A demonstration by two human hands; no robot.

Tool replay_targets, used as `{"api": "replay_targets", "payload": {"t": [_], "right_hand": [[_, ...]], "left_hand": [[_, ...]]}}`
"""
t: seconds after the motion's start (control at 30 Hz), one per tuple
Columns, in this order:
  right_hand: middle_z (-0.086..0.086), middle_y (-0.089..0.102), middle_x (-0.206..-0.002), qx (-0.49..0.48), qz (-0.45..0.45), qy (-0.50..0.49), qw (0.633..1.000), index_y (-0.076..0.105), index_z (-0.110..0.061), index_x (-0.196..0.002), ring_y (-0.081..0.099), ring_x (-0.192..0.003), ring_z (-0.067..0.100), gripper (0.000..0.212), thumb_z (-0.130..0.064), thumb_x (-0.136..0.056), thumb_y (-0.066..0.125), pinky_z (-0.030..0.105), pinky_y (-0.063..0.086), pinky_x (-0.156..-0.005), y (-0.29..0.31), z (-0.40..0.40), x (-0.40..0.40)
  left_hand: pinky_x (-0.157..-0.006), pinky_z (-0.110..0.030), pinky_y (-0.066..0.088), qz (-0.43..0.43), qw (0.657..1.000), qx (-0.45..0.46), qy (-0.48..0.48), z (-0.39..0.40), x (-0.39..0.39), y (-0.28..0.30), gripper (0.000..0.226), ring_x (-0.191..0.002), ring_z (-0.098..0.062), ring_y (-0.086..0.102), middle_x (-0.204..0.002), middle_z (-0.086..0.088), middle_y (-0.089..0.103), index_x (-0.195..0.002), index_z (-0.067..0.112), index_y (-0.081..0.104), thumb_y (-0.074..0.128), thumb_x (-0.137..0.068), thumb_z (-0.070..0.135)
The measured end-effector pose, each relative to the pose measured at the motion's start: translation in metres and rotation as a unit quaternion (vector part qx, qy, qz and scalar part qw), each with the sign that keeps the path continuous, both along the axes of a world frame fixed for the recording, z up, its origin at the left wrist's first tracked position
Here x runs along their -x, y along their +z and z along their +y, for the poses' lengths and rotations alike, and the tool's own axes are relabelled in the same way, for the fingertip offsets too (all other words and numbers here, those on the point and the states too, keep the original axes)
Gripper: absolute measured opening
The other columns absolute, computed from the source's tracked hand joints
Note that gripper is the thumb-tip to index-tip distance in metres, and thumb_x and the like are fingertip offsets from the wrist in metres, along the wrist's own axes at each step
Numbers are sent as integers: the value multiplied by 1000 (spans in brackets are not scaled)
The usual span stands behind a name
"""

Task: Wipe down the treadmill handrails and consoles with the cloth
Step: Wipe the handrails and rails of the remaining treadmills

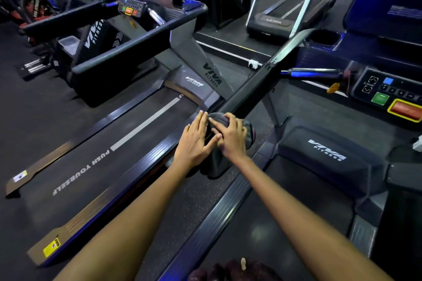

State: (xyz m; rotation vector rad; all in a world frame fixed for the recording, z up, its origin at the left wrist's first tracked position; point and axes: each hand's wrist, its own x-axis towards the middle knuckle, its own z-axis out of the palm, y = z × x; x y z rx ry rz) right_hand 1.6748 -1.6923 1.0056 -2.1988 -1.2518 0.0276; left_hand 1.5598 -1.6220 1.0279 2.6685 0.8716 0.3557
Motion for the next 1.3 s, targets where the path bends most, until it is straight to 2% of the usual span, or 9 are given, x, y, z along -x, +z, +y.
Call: {"api": "replay_targets", "payload": {"t": [0.23,0.47,0.63,0.73,1.0,1.07,1.13,1.23,1.3], "right_hand": [[10,59,-111,-86,-38,71,993,70,-32,-108,57,-91,33,35,-40,-82,47,45,48,-74,-3,-6,-28],[4,42,-125,4,61,-41,997,66,-33,-114,37,-116,26,26,-37,-91,54,51,32,-100,22,26,-87],[2,52,-124,3,-47,52,998,66,-33,-113,42,-113,28,26,-34,-91,54,42,30,-91,17,17,-42],[-1,58,-117,-19,-45,105,993,70,-32,-109,46,-109,25,23,-32,-88,60,38,29,-86,19,11,-52],[8,61,-105,-6,16,-23,1000,57,-16,-104,49,-108,28,29,-33,-83,65,40,31,-92,42,33,-86],[5,61,-112,-18,3,-10,1000,58,-16,-103,48,-114,28,29,-38,-85,62,42,30,-95,34,23,-82],[-4,49,-137,29,-37,13,999,57,-24,-121,37,-130,25,42,-50,-88,54,52,23,-104,22,11,-87],[-4,25,-153,98,-5,14,995,46,-37,-135,19,-141,29,54,-61,-87,46,63,9,-108,19,11,-106],[5,27,-150,80,45,3,996,46,-35,-136,24,-137,31,53,-58,-87,49,61,16,-109,20,17,-106]], "left_hand": [[-116,-39,19,-17,1000,-14,-5,-6,2,4,95,-145,-18,14,-158,-9,12,-150,6,10,18,-81,72],[-116,-39,19,15,999,-38,-6,-6,2,6,107,-143,-19,20,-157,-7,16,-150,9,16,-1,-75,83],[-116,-39,17,24,999,-35,-3,-4,0,5,101,-144,-17,17,-158,-7,15,-150,11,17,9,-77,80],[-110,-36,24,25,999,-43,-7,-6,0,7,98,-138,-21,30,-150,-10,32,-143,7,32,10,-79,78],[-100,-34,32,30,999,-43,-16,-6,0,7,85,-124,-24,45,-139,-8,45,-130,7,44,17,-82,71],[-88,-35,38,30,998,-47,-5,-5,-1,5,76,-107,-27,52,-121,-9,51,-115,9,48,20,-83,71],[-77,-36,39,44,998,-47,21,-5,-3,6,65,-93,-29,52,-104,-8,49,-102,10,46,29,-85,71],[-81,-39,38,95,990,-89,58,-4,-18,11,57,-97,-30,50,-107,-10,49,-106,9,45,36,-90,63],[-89,-38,36,126,983,-121,58,-2,-34,14,61,-107,-29,48,-120,-12,49,-115,9,45,33,-91,64]]}}
